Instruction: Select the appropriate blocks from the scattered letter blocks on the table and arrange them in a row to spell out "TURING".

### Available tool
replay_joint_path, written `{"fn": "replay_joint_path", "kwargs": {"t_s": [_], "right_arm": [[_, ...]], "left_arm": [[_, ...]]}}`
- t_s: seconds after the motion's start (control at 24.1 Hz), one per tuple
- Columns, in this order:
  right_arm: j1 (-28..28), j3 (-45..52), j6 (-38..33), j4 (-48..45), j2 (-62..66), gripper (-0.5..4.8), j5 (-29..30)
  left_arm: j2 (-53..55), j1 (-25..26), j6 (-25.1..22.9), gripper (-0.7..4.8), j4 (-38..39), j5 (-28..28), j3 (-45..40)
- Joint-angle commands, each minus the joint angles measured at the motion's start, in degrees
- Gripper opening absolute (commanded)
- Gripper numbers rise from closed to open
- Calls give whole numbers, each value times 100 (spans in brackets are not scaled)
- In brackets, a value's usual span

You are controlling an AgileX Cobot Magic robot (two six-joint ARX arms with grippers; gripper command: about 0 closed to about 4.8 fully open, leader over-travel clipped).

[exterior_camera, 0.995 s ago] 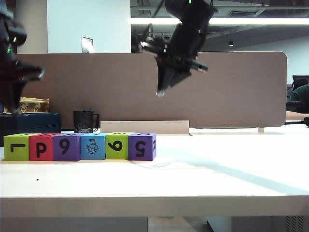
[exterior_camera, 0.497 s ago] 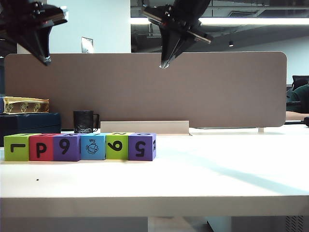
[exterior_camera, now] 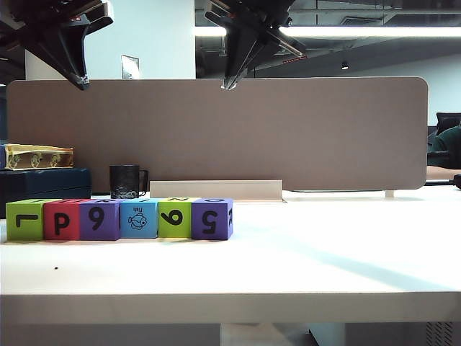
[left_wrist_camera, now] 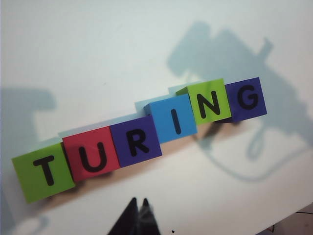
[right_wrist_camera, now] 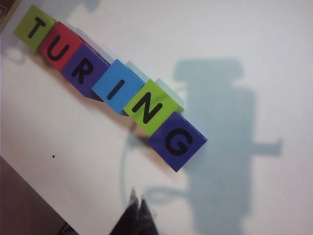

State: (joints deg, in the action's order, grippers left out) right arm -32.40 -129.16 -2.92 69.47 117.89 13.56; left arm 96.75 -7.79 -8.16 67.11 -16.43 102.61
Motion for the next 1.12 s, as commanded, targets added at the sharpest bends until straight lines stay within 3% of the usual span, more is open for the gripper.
{"fn": "replay_joint_path", "kwargs": {"t_s": [0.04, 1.12], "right_arm": [[-13, -28, 17, -48, -24, -1, 31], [-13, -28, 17, -74, -24, -1, 31]], "left_arm": [[-24, -4, -39, -5, -79, -33, 24], [-24, -4, -39, -6, -772, -31, 24]]}}
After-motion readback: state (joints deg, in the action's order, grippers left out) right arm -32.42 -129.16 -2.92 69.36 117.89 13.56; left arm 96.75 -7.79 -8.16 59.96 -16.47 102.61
